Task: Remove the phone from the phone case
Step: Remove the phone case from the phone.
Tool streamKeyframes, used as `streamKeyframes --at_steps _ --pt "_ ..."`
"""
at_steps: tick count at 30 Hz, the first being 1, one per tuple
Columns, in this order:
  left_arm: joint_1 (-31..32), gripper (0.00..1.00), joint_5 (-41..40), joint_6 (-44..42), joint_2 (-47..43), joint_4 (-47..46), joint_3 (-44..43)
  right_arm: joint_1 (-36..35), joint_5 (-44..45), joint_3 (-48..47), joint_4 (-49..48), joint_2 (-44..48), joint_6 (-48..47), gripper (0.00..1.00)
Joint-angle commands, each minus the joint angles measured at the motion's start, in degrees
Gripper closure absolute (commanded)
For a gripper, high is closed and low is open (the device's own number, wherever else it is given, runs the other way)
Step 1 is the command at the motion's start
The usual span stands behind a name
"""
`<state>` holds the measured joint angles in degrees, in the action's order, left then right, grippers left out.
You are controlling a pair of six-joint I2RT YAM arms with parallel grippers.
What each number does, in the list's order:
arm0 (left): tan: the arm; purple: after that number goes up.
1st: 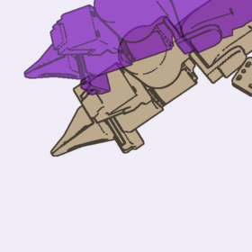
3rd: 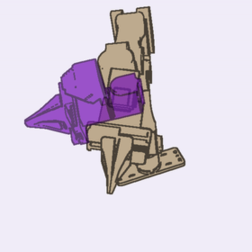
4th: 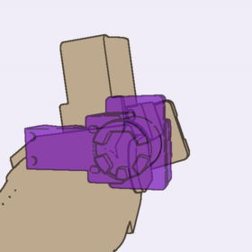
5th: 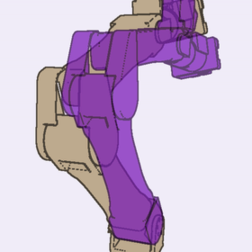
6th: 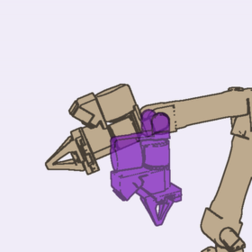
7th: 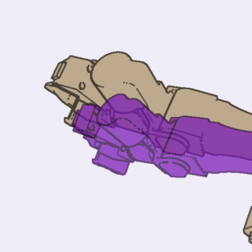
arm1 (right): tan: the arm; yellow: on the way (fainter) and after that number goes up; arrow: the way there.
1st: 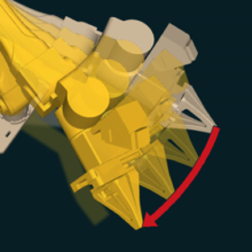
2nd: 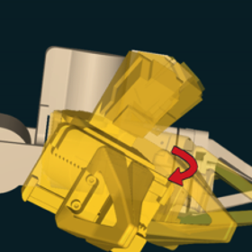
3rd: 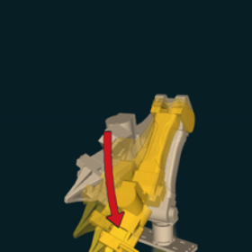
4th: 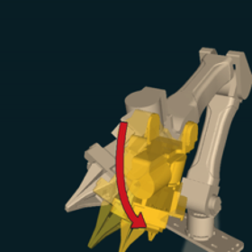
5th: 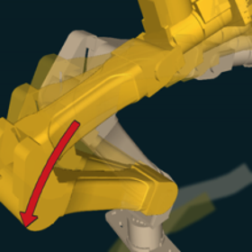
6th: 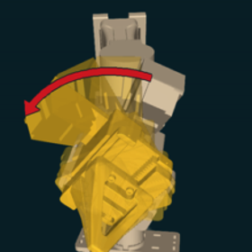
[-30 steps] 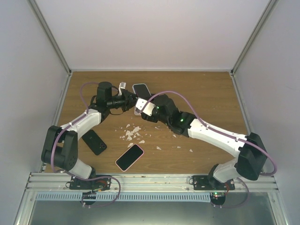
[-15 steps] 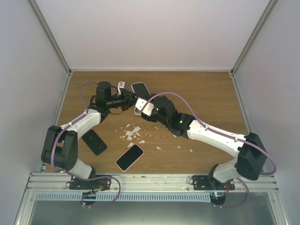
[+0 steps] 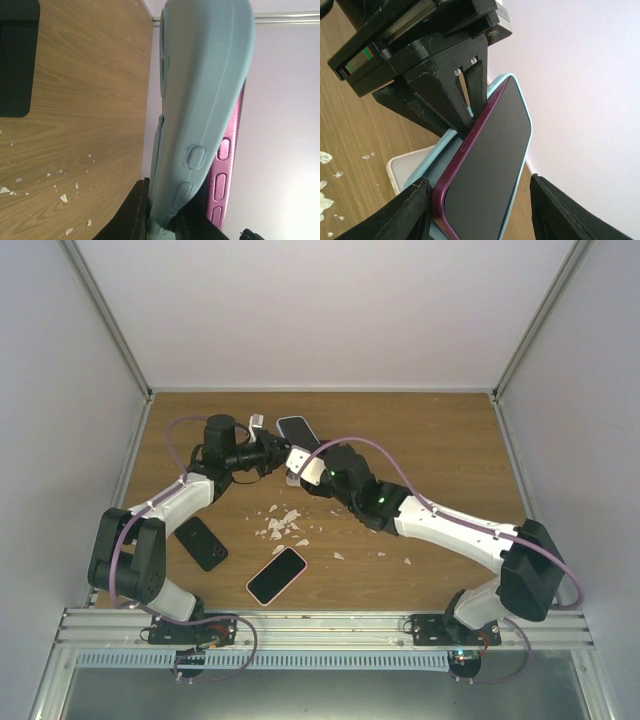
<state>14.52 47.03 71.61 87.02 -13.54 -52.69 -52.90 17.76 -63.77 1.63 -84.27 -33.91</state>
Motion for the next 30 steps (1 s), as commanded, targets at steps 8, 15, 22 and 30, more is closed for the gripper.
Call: streamKeyframes --at_steps 8,15,22,30 --pt "0.0 1.00 4.4 2.3 -0.4 -7.0 1.2 0.2 13.2 9.0 -20.6 -2.1 -12.4 0.54" --pt "0.0 1.00 4.6 2.7 -0.5 -7.5 1.4 0.2 16.0 9.9 -26.9 -7.2 -15.3 0.55" --pt "0.1 1.00 4.7 2.4 -1.1 -7.5 2.3 0.8 16.2 9.9 -29.3 -8.5 -16.0 0.64" --pt "0.2 1.00 3.6 -0.3 -0.9 -5.4 2.2 1.1 13.8 6.7 -21.1 -6.4 -11.3 0.99"
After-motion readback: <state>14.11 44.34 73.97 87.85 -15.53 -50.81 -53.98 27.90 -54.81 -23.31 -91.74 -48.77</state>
